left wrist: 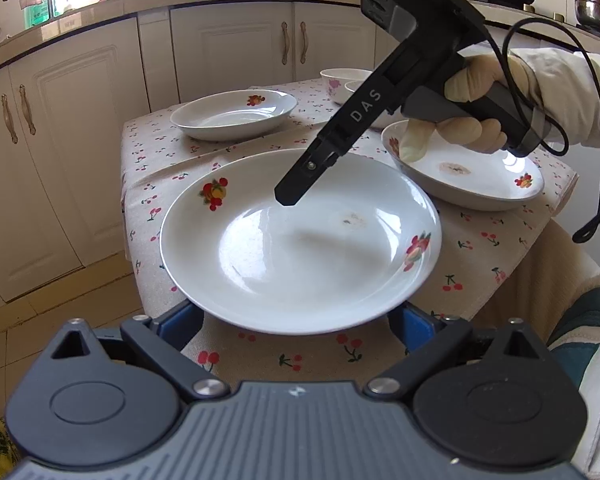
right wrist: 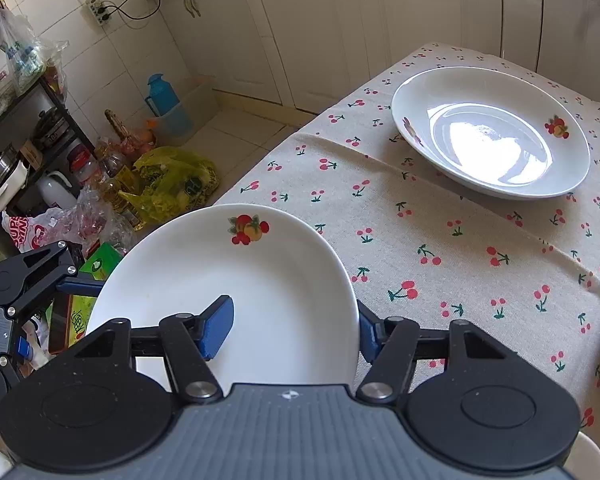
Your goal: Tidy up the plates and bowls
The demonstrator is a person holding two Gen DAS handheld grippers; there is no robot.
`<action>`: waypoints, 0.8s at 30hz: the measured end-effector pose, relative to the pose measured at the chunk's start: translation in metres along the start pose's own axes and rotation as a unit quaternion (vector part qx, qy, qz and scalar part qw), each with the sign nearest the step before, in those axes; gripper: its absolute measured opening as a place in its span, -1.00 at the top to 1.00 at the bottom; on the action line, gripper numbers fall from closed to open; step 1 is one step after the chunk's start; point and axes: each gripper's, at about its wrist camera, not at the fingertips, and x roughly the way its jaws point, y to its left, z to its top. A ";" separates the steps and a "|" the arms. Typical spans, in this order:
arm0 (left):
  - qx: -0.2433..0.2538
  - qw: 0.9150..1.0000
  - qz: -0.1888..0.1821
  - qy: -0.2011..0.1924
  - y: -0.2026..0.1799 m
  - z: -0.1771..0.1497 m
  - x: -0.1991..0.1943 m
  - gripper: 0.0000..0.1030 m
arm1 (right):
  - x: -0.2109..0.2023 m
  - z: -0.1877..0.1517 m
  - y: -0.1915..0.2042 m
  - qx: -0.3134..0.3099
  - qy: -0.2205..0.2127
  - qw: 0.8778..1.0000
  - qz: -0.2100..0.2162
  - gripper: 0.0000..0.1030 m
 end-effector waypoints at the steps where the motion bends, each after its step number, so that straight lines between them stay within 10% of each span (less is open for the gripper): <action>1: 0.002 1.000 0.000 0.001 0.001 0.001 0.001 -0.92 | 0.000 0.000 -0.001 0.001 -0.001 1.000 -0.001 -0.32; 24: 0.021 1.000 -0.020 -0.011 0.019 0.042 0.051 -0.91 | 0.000 0.026 -0.049 0.029 -0.022 0.998 -0.054 -0.32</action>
